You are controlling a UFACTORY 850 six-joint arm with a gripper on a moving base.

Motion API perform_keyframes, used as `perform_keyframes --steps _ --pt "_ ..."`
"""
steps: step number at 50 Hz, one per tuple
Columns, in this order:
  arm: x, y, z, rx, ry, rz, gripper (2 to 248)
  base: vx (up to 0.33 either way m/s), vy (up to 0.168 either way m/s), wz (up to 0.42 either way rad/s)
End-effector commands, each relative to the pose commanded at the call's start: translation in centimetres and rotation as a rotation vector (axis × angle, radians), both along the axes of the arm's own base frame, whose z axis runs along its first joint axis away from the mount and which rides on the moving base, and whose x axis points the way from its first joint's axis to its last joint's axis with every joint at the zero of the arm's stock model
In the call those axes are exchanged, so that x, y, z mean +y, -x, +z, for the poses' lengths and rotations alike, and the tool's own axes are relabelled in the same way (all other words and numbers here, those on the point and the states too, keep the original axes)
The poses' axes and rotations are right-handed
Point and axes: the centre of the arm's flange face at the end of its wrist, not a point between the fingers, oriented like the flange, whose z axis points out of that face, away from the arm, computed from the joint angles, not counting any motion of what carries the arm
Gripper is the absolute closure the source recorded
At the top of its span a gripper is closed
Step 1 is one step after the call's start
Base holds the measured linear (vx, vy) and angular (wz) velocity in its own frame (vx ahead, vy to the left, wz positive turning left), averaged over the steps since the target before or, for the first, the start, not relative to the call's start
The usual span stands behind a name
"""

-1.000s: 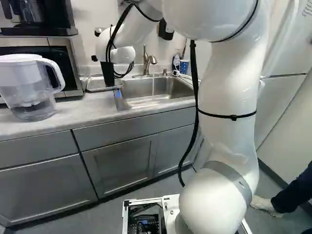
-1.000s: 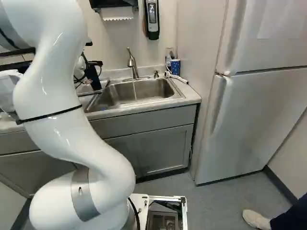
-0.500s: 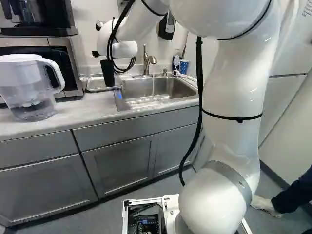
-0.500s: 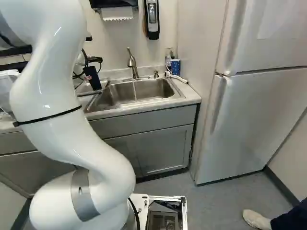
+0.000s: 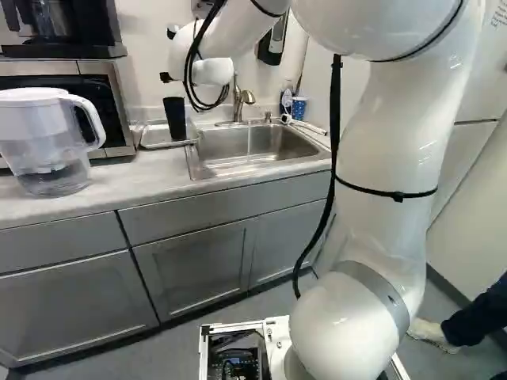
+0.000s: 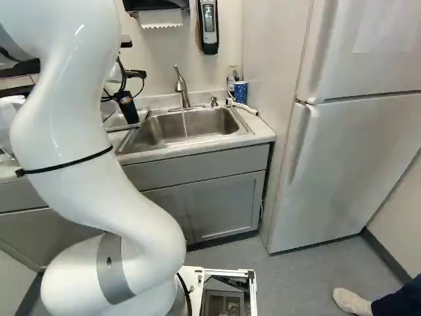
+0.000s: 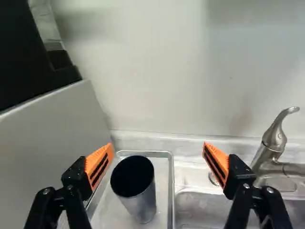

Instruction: Rinse the cup and place it in the tray

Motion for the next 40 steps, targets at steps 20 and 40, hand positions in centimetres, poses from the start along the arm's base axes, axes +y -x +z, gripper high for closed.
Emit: perform_keyframes --steps 20,40 --pt "-2.9 -1.4 2.2 -0.046 0.003 -0.040 3 0.000 0.000 0.000" --pt "-5.8 -2.9 4.5 -0.091 0.004 -0.083 3 0.000 0.000 0.000"
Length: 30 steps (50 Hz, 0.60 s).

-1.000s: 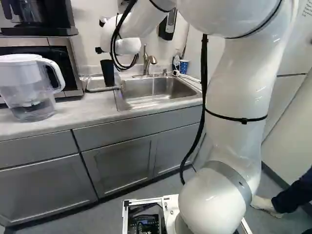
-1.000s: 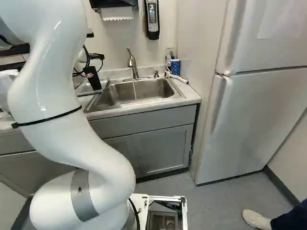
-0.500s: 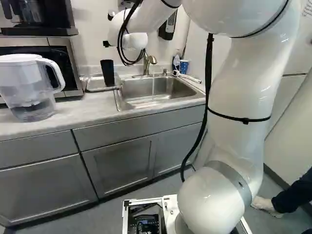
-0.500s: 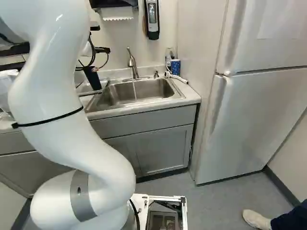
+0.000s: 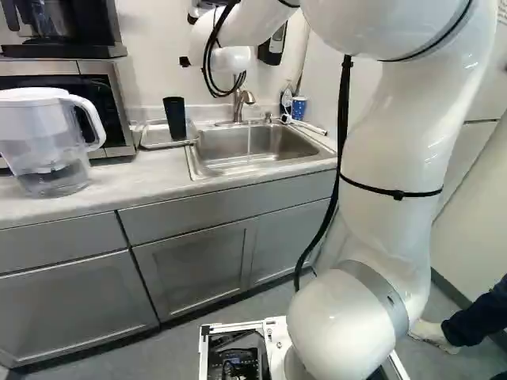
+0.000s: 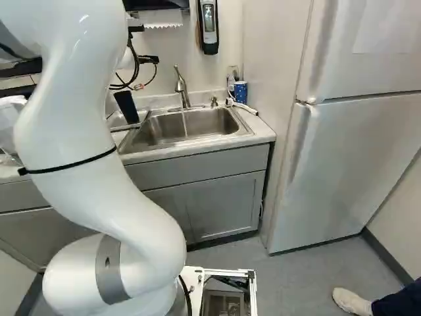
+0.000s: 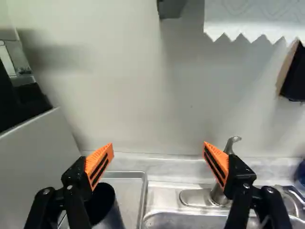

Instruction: Rinse the cup and place it in the tray

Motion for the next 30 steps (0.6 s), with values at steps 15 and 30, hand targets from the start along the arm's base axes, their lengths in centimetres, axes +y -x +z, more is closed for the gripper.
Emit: perform_keyframes --steps 15,30 --pt "-2.0 -1.7 1.6 -0.031 -0.011 -0.039 3 0.000 0.000 0.000" --pt "-3.3 -4.2 2.6 -0.059 -0.020 -0.070 3 0.000 0.000 0.000"
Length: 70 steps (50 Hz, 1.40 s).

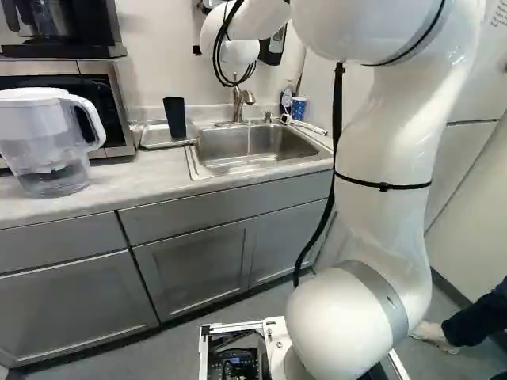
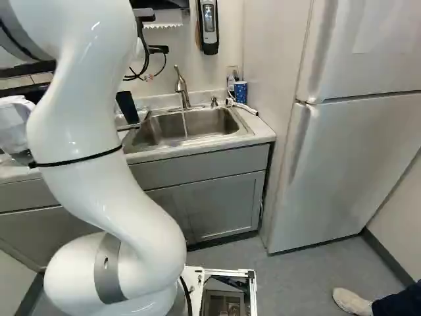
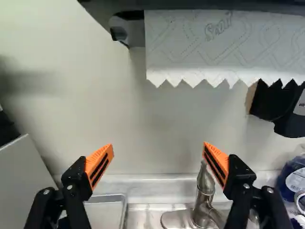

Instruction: Rinse the cup and place it in the tray

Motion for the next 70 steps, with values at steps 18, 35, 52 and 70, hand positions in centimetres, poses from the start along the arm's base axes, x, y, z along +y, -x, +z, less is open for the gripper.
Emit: perform_keyframes --steps 18,35,52,70 --pt "-1.3 -3.3 -0.4 -0.001 -0.001 -0.031 3 0.000 0.000 0.000" --pt "-1.2 -6.4 -1.2 0.013 0.001 -0.037 3 0.000 0.000 0.000" --pt "-0.8 -7.1 -1.8 0.061 0.012 -0.028 3 0.000 0.000 0.000" --pt "-0.7 -7.2 -2.4 0.122 0.020 -0.022 3 0.000 0.000 0.000"
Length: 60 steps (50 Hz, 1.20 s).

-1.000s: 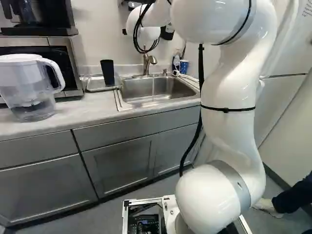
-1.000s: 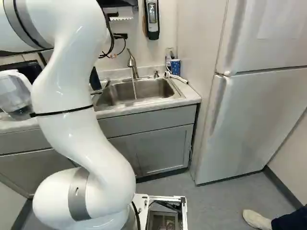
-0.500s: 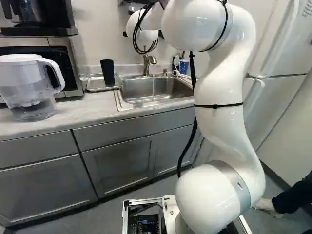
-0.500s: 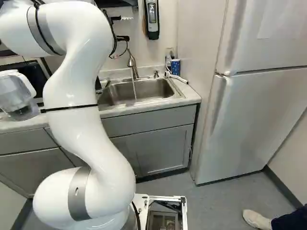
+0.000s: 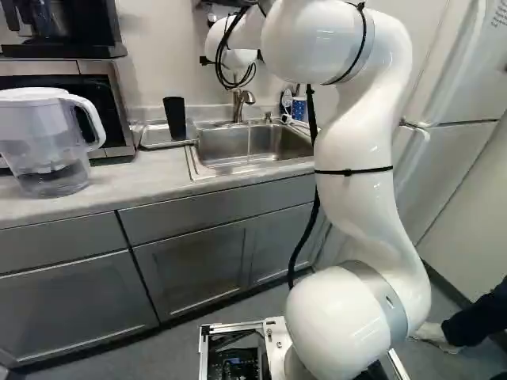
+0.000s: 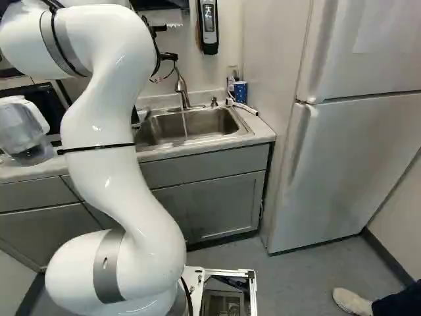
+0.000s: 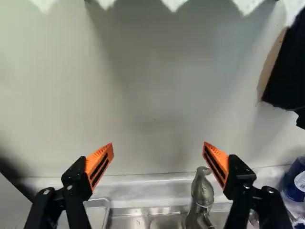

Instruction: Rinse the cup and place it in the tray

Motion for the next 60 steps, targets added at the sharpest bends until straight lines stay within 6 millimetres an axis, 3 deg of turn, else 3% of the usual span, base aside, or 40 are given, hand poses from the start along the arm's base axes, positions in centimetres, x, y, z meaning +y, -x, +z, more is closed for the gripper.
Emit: perform_keyframes --steps 22,60 --pt "-0.3 0.4 -0.5 0.071 0.003 0.002 3 0.000 0.000 0.000" --pt "-4.0 2.3 -0.7 0.147 0.015 -0.037 3 0.000 0.000 0.000"
